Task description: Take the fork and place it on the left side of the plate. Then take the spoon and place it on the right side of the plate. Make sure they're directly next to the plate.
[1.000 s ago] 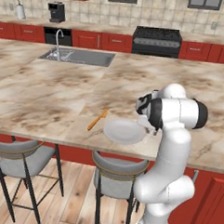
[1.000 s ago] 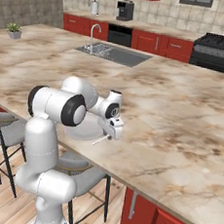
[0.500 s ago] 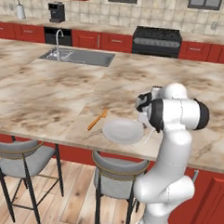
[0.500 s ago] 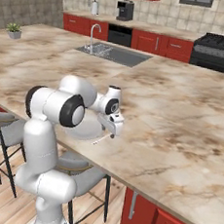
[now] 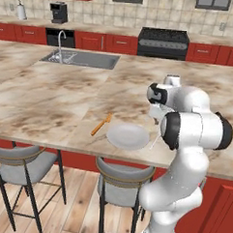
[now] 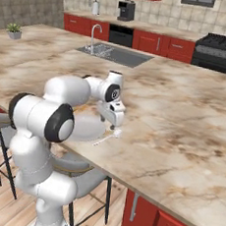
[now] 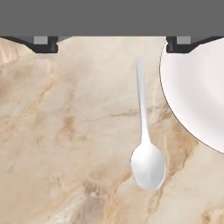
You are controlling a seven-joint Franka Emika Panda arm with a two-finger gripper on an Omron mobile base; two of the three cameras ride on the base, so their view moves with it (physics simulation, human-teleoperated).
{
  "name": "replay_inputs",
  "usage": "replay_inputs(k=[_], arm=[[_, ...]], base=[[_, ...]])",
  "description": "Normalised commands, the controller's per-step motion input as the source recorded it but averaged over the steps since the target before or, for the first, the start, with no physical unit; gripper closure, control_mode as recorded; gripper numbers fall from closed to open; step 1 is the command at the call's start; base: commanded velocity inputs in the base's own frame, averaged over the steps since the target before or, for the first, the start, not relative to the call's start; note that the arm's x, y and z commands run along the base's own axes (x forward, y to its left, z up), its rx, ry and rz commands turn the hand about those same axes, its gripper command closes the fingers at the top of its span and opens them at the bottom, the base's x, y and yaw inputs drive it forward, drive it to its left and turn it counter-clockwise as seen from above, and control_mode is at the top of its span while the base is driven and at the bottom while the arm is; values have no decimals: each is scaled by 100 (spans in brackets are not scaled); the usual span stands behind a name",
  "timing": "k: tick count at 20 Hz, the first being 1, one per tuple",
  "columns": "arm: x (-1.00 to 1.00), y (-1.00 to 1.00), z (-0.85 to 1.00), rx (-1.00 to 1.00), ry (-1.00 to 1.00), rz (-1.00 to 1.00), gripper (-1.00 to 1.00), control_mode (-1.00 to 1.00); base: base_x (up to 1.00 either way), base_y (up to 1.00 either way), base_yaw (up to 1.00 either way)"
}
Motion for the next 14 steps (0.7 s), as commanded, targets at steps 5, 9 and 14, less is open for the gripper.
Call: replay_inputs(k=[5,9,14], arm=[[-100,5,77,3,3,4,-100,-100],[-100,19,77,3,14,6,-100,-100],[-97,33,69,6,21,5,-100,-100]], base=[[0,0,0],[0,0,0],[0,0,0]])
